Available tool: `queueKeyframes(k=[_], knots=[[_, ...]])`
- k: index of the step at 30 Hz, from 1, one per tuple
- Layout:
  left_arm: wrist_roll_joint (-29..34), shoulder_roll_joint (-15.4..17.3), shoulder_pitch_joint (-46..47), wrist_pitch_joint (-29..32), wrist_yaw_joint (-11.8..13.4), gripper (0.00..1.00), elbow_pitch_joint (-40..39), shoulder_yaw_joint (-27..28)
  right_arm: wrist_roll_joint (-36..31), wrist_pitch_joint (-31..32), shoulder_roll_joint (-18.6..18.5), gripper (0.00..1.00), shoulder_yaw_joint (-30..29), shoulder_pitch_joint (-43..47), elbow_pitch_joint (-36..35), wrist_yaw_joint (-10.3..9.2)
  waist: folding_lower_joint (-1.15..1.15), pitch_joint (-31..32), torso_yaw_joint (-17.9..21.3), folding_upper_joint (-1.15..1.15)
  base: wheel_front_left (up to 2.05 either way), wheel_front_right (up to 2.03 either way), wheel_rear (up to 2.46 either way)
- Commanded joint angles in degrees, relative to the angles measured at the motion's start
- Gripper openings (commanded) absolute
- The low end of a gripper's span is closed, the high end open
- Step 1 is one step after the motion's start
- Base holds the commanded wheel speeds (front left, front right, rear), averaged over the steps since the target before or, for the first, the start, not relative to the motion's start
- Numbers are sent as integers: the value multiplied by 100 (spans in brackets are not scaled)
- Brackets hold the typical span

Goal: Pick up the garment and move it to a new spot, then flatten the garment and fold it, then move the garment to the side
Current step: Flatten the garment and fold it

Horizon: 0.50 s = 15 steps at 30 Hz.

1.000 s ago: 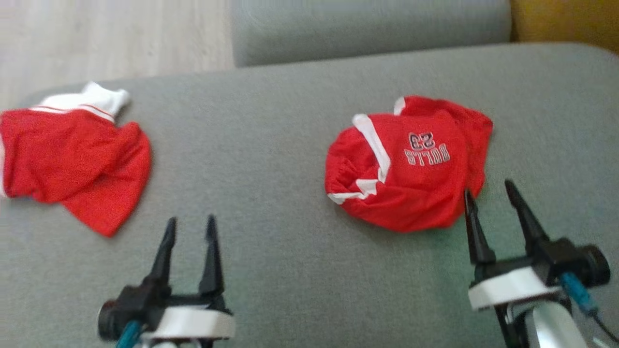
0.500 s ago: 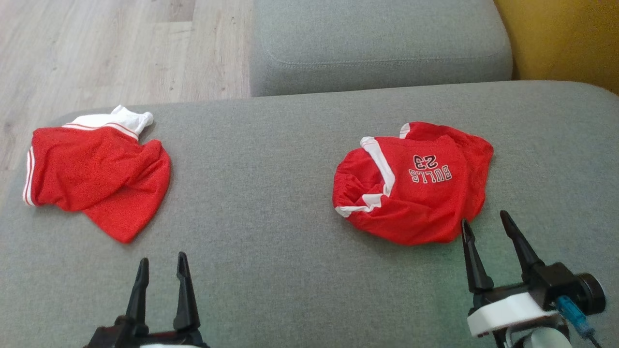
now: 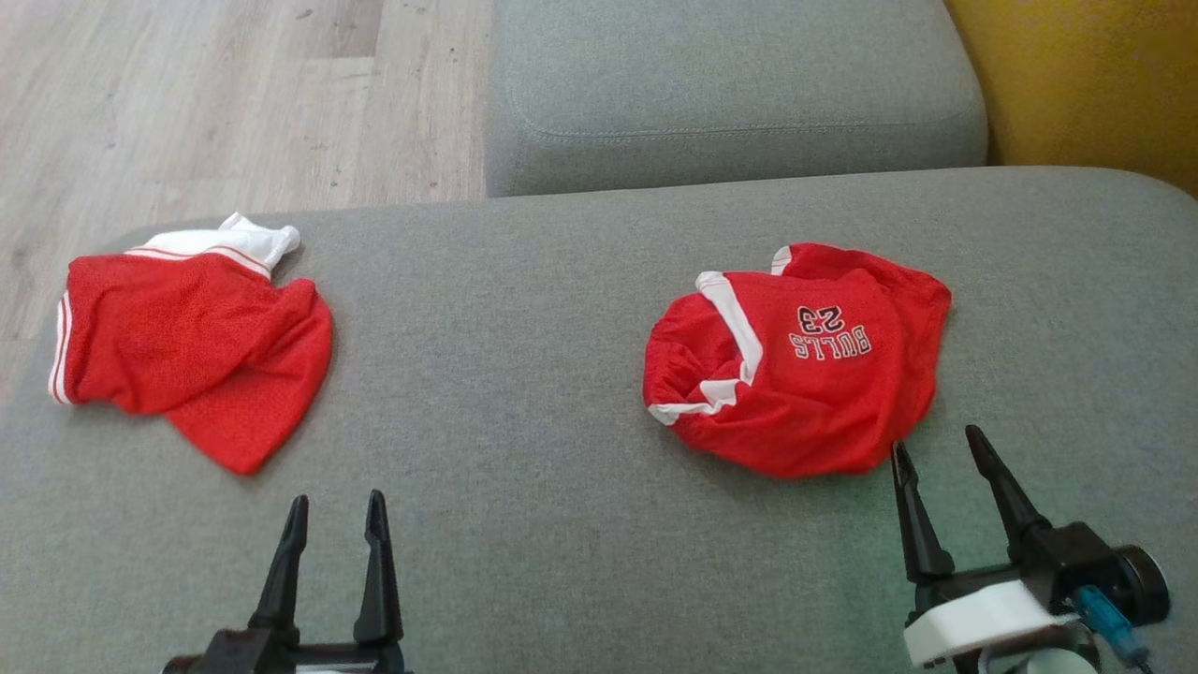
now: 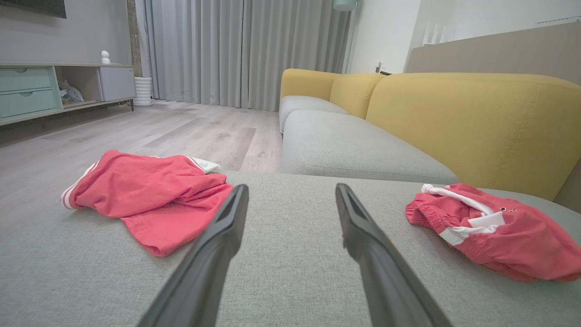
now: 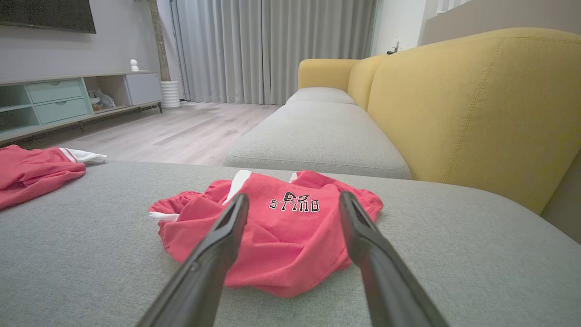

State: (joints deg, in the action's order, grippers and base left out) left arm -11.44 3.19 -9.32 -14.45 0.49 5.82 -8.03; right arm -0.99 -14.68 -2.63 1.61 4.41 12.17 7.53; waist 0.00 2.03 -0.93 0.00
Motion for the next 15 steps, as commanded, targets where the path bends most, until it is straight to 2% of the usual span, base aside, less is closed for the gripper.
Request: queueKeyframes(k=[1,9,11,15], knots=[[46,-31,181,-54,-8,100,-175,130,34,-32,-25,100,149,-142,-162,-4,0,-4,3,0,0,0,0],[427,-31,216,-54,69,100,-197,38,-79,-32,-25,100,122,-213,-153,-4,0,-126,-54,0,0,0,0],[674,-31,249,-54,138,100,-205,-58,-119,-32,-25,100,86,-387,-114,-4,0,-246,-115,0,0,0,0],[769,-31,309,-54,213,100,-245,-168,-119,-32,-25,100,-2,-685,-13,-4,0,-463,-192,0,0,0,0]])
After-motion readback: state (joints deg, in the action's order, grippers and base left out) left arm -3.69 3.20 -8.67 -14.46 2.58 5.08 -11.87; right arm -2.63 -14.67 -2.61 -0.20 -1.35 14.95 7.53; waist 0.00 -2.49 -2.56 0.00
